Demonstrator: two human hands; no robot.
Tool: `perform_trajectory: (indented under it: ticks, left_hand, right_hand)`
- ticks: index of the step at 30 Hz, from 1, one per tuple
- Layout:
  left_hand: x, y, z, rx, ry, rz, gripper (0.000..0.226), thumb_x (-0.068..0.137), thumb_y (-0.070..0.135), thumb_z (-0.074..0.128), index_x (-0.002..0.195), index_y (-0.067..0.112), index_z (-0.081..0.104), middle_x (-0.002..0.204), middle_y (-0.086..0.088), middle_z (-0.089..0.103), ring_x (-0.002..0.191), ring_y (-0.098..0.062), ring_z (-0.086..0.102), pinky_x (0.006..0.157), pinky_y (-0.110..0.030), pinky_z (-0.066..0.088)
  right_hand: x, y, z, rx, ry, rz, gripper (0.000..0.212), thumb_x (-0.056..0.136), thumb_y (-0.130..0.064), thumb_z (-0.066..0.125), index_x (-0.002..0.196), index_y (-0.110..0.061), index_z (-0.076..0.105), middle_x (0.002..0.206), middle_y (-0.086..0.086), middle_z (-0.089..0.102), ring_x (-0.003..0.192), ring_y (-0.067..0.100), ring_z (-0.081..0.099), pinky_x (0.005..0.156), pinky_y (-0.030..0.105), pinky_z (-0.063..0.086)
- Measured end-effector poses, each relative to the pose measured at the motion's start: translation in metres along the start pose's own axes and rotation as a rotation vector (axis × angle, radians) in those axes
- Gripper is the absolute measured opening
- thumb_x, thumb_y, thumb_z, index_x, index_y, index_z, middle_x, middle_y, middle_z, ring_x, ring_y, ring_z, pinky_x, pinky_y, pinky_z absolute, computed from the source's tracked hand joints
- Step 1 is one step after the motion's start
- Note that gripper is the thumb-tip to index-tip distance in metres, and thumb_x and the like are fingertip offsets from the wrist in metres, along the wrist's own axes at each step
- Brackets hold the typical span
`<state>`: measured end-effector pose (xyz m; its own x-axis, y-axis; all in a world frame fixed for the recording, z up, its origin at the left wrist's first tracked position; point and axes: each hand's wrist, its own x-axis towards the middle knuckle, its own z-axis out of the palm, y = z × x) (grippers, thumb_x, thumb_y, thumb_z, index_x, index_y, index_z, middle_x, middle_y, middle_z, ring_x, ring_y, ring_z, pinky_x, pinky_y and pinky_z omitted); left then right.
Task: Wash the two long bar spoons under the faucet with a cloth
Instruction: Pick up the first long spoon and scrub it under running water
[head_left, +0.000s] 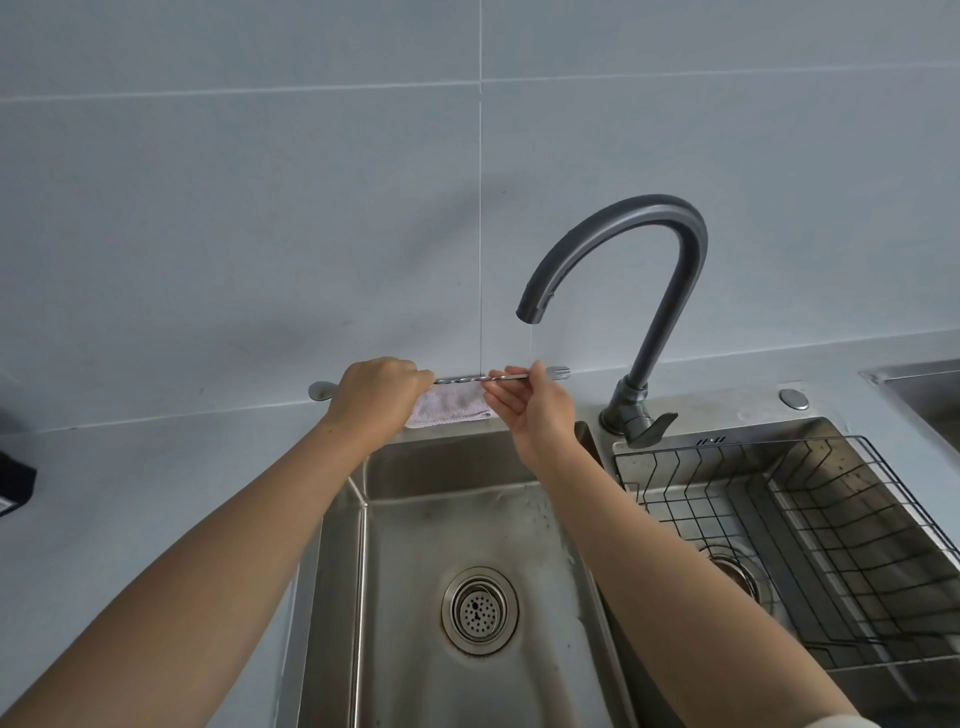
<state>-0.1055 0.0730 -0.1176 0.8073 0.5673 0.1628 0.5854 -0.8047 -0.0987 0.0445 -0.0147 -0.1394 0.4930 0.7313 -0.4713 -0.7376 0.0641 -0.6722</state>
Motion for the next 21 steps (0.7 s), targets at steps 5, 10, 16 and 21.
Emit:
perform_trajectory:
  ticks: [5, 10, 16, 21]
  left_hand:
    - [-0.006, 0.011, -0.012, 0.032, -0.138, -0.078, 0.027, 0.048, -0.011, 0.073, 0.07, 0.002, 0.063, 0.051, 0.008, 0.009, 0.054, -0.02, 0.036, 0.047, -0.014, 0.004]
    - [-0.011, 0.006, 0.0, -0.052, -0.119, -0.119, 0.023, 0.051, -0.014, 0.07, 0.067, 0.001, 0.064, 0.049, 0.002, 0.026, 0.052, -0.021, 0.038, 0.047, -0.013, 0.005]
    - [-0.013, 0.002, -0.006, -0.046, -0.135, -0.083, 0.017, 0.055, -0.014, 0.068, 0.064, 0.0, 0.062, 0.047, 0.008, 0.012, 0.05, -0.02, 0.036, 0.048, -0.013, 0.005]
    - [-0.019, -0.005, 0.002, -0.05, -0.049, -0.049, 0.043, 0.015, -0.005, 0.087, 0.037, 0.011, 0.055, 0.036, 0.004, 0.021, 0.027, -0.016, 0.022, 0.054, -0.003, -0.004]
  right_hand:
    - [0.0, 0.003, 0.002, -0.083, -0.065, -0.026, 0.016, 0.086, 0.005, 0.058, 0.075, -0.006, 0.055, 0.064, 0.005, 0.064, 0.056, 0.011, 0.067, 0.063, 0.02, 0.056]
    - [0.002, 0.002, 0.001, -0.128, -0.095, -0.029, 0.016, 0.089, 0.0, 0.057, 0.074, -0.006, 0.056, 0.072, 0.009, 0.063, 0.056, 0.011, 0.067, 0.058, 0.018, 0.057]
    - [0.001, 0.003, 0.0, -0.102, -0.064, -0.002, 0.028, 0.098, -0.019, 0.044, 0.077, -0.005, 0.057, 0.067, 0.008, 0.068, 0.056, 0.015, 0.069, 0.056, 0.022, 0.057]
    - [-0.001, 0.001, 0.0, -0.141, 0.006, -0.025, 0.007, 0.086, 0.0, 0.061, 0.08, -0.003, 0.059, 0.075, 0.008, 0.064, 0.055, 0.01, 0.066, 0.058, 0.018, 0.055]
